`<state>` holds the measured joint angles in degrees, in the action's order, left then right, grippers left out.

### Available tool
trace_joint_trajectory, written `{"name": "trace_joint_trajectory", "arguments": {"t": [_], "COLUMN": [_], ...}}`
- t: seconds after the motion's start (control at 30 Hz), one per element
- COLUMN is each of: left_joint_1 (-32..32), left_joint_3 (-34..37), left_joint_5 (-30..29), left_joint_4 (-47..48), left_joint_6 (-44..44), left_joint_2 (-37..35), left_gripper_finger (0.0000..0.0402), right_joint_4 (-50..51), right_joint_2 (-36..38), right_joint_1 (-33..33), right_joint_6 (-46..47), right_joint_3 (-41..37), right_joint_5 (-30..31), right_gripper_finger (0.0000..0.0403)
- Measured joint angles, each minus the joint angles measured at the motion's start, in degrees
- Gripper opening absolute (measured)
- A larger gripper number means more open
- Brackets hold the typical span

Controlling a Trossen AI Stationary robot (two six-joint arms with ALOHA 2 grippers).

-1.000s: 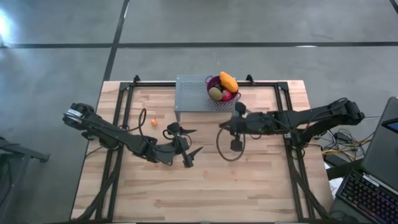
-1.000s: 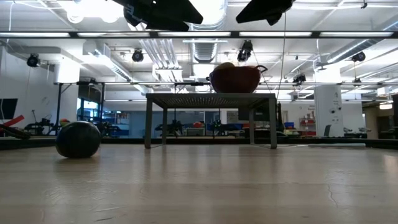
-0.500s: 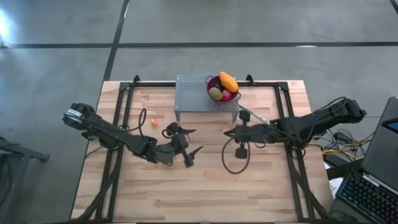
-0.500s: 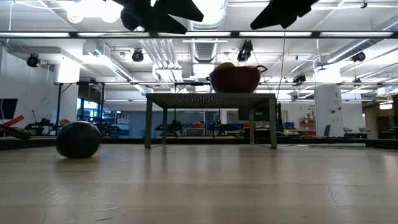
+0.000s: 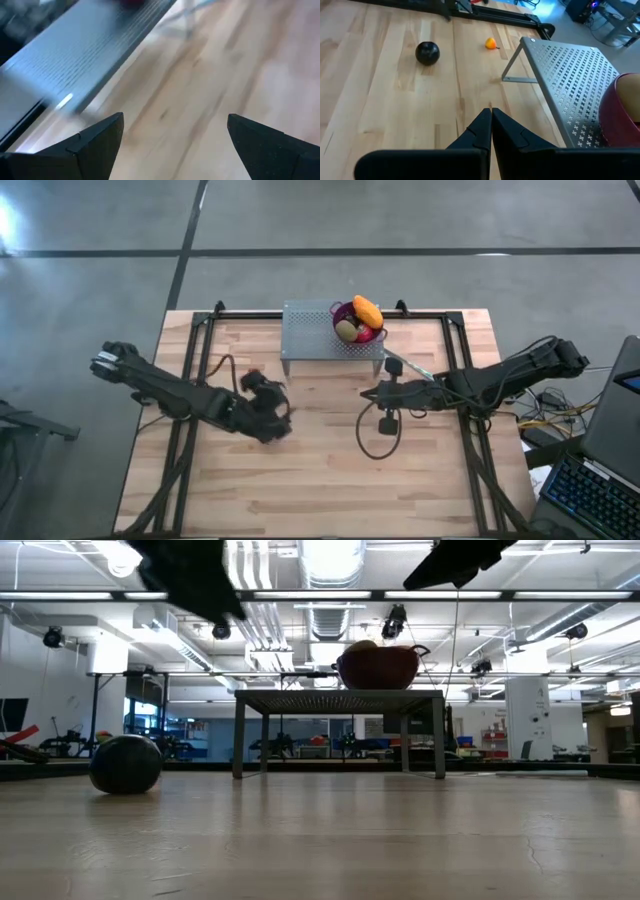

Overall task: Pick & Place Fruit
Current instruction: Put the plum into the purple strainer bowl on the shelf

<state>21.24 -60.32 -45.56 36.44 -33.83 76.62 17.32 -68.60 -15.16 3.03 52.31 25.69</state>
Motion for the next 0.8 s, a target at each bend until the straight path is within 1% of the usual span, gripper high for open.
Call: {"name": "trace_joint_trajectory", "arguments": {"t": [0.1,0.17,0.27,0.37,0.43,0.6,0.67,0.8], "left_joint_1": [-0.14,-0.19,-0.69,-1.78,-2.29,-2.30,-2.30,-2.30], "left_joint_3": [-1.60,-1.70,-1.29,-1.26,-1.19,0.24,1.03,2.37], "left_joint_5": [0.07,1.19,3.73,5.92,6.87,11.34,13.36,14.54], "left_joint_4": [13.84,20.40,26.66,31.66,33.07,30.69,29.70,28.16], "left_joint_6": [-9.48,-15.09,-23.56,-28.64,-27.83,-16.53,-14.62,-12.44], "left_joint_2": [-2.46,-4.18,-6.27,-7.31,-7.33,-5.70,-4.92,-3.61], "left_gripper_finger": [0.0360,0.0360,0.0360,0.0360,0.0360,0.0360,0.0360,0.0360], "right_joint_4": [0.05,-0.14,-0.32,-0.37,-0.39,-0.44,-0.46,-0.46], "right_joint_2": [0.00,0.00,-0.02,-0.02,-0.02,-0.02,-0.02,-0.02], "right_joint_1": [0.02,0.04,0.04,0.04,0.04,0.04,0.04,0.06], "right_joint_6": [0.00,0.00,0.00,0.00,0.00,0.00,0.00,0.00], "right_joint_3": [-0.07,-0.07,-0.07,-0.07,-0.07,-0.07,-0.07,-0.07], "right_joint_5": [0.00,0.00,0.00,-0.01,0.00,-0.02,-0.02,-0.02], "right_gripper_finger": [0.0009,0.0009,0.0009,0.0009,0.0009,0.0008,0.0008,0.0008]}}
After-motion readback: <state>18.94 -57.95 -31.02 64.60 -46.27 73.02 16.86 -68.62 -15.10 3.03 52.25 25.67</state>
